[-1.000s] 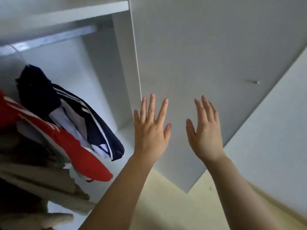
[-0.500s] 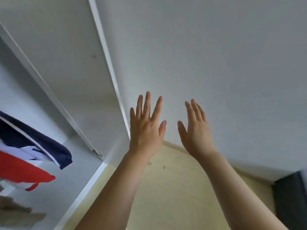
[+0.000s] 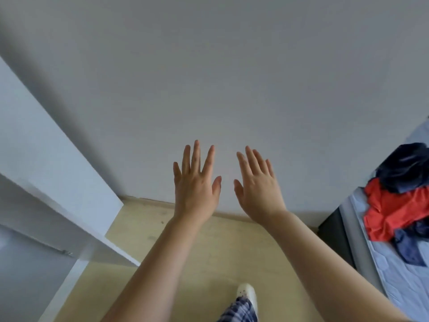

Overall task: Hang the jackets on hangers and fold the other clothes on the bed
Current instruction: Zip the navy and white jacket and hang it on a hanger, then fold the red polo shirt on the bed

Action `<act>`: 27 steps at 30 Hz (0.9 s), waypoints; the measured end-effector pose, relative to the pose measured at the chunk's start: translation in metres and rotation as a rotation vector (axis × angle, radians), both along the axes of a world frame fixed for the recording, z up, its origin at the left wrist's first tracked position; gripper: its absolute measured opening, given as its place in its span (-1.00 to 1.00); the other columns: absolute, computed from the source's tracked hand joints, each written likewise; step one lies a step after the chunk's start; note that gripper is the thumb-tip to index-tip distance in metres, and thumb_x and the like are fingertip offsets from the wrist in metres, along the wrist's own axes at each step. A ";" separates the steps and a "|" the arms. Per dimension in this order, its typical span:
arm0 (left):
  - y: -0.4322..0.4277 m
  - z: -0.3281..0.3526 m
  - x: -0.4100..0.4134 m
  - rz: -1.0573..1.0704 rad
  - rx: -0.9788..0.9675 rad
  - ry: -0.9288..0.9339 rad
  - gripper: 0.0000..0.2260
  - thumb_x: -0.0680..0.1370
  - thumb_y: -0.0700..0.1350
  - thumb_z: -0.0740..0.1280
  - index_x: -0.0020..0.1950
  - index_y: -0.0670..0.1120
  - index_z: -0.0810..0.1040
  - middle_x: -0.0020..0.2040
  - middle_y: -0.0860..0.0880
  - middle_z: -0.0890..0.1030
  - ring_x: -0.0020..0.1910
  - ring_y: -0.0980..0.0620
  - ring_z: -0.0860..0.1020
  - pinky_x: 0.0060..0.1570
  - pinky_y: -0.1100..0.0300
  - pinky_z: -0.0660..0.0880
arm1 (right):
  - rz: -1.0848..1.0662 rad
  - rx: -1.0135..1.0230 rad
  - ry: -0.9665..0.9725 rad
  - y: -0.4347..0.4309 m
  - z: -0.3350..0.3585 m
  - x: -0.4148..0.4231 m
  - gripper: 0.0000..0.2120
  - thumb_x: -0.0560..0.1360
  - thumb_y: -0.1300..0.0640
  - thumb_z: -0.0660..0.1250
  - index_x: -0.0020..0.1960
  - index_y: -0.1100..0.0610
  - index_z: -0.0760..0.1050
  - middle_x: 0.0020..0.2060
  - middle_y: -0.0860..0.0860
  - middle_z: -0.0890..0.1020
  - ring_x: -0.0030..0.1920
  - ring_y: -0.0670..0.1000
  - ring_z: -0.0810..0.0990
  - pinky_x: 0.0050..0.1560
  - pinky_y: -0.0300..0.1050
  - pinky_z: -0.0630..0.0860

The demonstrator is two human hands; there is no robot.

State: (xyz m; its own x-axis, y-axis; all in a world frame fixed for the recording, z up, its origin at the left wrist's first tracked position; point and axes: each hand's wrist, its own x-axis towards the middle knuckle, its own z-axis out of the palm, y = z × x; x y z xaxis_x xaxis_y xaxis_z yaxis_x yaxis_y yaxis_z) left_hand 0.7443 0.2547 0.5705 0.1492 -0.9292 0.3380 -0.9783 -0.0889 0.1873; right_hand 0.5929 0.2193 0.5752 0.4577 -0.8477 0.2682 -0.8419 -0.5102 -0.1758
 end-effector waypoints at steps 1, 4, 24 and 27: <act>-0.017 -0.003 -0.011 -0.008 -0.002 -0.001 -0.37 0.60 0.11 0.13 0.57 0.05 -0.11 0.58 -0.09 -0.13 0.55 -0.12 -0.14 0.46 -0.15 -0.06 | -0.011 -0.002 0.009 -0.016 0.000 -0.013 -0.42 0.63 -0.02 0.04 0.56 0.14 -0.06 0.55 0.12 -0.04 0.55 0.12 -0.09 0.50 0.04 -0.14; -0.072 -0.015 -0.047 -0.064 -0.031 -0.018 -0.35 0.58 0.05 0.23 0.57 0.02 -0.04 0.58 -0.12 -0.05 0.55 -0.16 -0.07 0.43 -0.16 -0.03 | -0.042 -0.020 0.047 -0.070 -0.002 -0.056 -0.42 0.63 0.00 0.04 0.56 0.15 -0.07 0.55 0.13 -0.05 0.55 0.12 -0.11 0.49 0.03 -0.17; -0.261 -0.102 -0.308 0.097 0.221 0.148 -0.39 0.62 0.12 0.06 0.56 0.05 -0.18 0.57 -0.07 -0.19 0.55 -0.08 -0.19 0.47 -0.08 -0.12 | 0.107 0.028 0.327 -0.282 -0.084 -0.313 -0.35 0.57 0.06 0.12 0.55 0.20 -0.08 0.54 0.15 -0.10 0.48 0.07 -0.34 0.43 0.06 -0.36; -0.263 -0.129 -0.333 0.131 0.251 0.192 -0.39 0.62 0.10 0.08 0.57 0.04 -0.16 0.57 -0.07 -0.17 0.55 -0.09 -0.18 0.47 -0.08 -0.12 | 0.162 0.063 0.388 -0.294 -0.116 -0.333 -0.33 0.56 0.07 0.15 0.55 0.20 -0.08 0.54 0.16 -0.11 0.47 0.08 -0.37 0.42 0.06 -0.38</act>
